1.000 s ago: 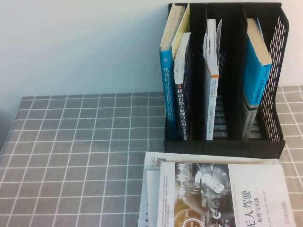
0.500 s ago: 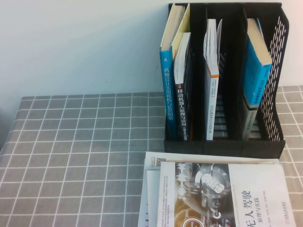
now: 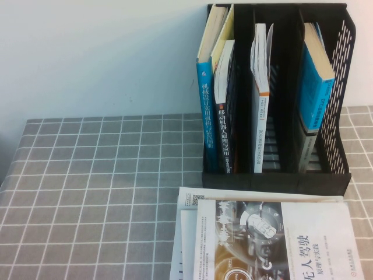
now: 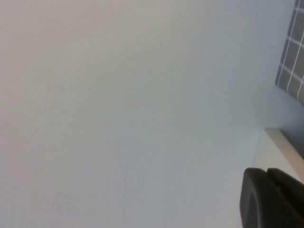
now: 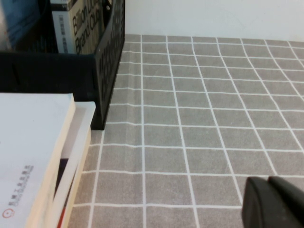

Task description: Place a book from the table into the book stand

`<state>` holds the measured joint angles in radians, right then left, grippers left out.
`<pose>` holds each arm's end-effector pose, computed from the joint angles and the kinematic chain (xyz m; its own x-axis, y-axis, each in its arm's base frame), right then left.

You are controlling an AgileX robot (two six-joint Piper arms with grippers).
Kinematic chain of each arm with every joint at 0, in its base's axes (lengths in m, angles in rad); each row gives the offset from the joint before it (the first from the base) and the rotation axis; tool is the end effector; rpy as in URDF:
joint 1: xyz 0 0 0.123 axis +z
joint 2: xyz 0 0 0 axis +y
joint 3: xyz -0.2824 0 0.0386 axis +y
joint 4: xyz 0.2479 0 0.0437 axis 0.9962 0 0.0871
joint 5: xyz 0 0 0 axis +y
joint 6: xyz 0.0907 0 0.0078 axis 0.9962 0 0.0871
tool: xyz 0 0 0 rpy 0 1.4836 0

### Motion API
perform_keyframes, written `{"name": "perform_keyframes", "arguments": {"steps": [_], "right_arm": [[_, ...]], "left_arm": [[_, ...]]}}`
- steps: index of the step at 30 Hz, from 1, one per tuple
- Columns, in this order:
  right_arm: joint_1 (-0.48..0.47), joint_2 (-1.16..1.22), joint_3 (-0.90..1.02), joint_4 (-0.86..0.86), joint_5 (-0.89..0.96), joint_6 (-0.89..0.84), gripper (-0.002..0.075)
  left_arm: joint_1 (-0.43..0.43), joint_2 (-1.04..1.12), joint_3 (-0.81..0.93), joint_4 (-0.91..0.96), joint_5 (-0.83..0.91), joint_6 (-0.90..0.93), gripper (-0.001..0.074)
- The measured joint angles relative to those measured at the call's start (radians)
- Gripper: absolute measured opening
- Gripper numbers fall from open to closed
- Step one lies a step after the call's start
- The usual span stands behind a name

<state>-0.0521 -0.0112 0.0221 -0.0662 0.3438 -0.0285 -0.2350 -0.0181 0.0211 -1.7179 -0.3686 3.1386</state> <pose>0.0531 -0.0048 0.1753 -0.2689 -0.0768 -0.9601 0.0494 0.9944 -0.0934 0.0562 0.0198 0.2018 -0.1230 0.9778 -0.1695 -0.0472 0.1648 0.9852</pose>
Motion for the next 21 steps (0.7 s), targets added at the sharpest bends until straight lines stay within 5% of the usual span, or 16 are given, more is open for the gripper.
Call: {"name": "perform_keyframes", "arguments": {"steps": [4, 13, 21], "right_arm": [[0.000, 0.000, 0.000, 0.000, 0.000, 0.000, -0.0005], [0.000, 0.000, 0.000, 0.000, 0.000, 0.000, -0.0005], [0.000, 0.000, 0.000, 0.000, 0.000, 0.000, -0.0005]], "left_arm": [[0.000, 0.000, 0.000, -0.027, 0.046, -0.075, -0.0004], [0.000, 0.000, 0.000, -0.033, 0.065, -1.233, -0.0004], [0.000, 0.000, 0.000, -0.035, 0.223, -1.798, -0.0004]]}}
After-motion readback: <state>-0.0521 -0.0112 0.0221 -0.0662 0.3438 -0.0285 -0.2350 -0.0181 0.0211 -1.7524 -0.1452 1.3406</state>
